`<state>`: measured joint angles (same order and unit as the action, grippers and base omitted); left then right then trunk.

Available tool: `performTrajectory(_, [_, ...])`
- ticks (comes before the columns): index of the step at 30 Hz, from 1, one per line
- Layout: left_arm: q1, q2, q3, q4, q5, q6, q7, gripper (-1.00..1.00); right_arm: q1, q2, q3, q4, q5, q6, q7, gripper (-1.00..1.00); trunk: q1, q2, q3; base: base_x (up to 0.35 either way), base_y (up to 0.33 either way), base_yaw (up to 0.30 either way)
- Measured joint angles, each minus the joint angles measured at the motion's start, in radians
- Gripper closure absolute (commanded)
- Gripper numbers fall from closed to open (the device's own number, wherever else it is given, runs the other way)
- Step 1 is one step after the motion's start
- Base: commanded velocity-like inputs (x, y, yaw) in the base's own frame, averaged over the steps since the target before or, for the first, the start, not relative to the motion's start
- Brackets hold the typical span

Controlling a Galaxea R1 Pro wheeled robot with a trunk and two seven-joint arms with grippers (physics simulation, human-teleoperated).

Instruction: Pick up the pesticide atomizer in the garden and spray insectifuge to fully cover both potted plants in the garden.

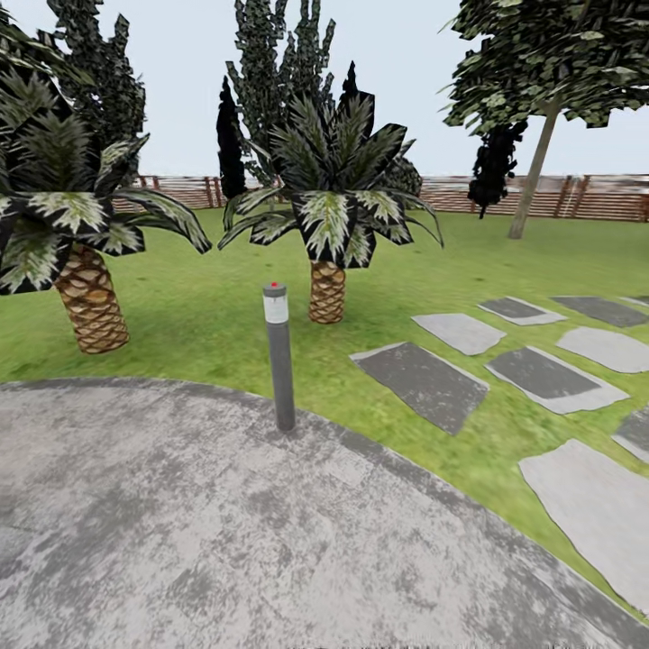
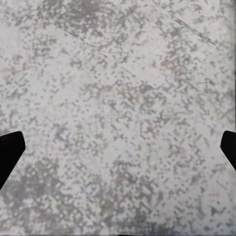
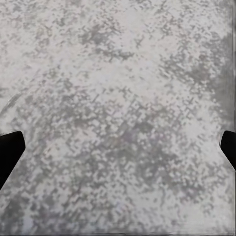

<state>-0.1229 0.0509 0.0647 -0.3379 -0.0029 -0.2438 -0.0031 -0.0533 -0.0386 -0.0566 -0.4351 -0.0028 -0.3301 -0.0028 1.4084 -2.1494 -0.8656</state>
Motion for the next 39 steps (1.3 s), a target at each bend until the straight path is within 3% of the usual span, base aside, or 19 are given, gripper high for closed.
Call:
performTrajectory(9, [0.000,0.010,0.013,0.000,0.007,-0.011,0.014,-1.00,0.000,0.000,0.000,0.000,0.000,0.000,0.000,-1.00,0.035,-0.063,-0.037,0.000,0.000,-0.250])
performTrajectory(17, [0.000,0.020,0.016,-0.001,0.007,-0.021,0.086,-1.00,0.000,0.000,-0.001,0.000,0.000,0.000,-0.001,-1.00,0.065,-0.119,-0.069,0.000,0.000,-0.253])
performTrajectory(25, [0.000,0.018,0.013,0.000,0.002,-0.057,0.094,-1.00,-0.001,0.000,-0.001,0.000,0.000,0.000,-0.001,-1.00,0.065,-0.119,-0.077,0.000,0.000,-0.255])
performTrajectory(39, [-0.001,0.017,0.006,0.003,0.002,-0.063,0.093,-1.00,0.000,0.000,-0.001,0.000,0.000,0.000,-0.001,-1.00,0.065,-0.119,-0.090,0.000,0.000,-0.244])
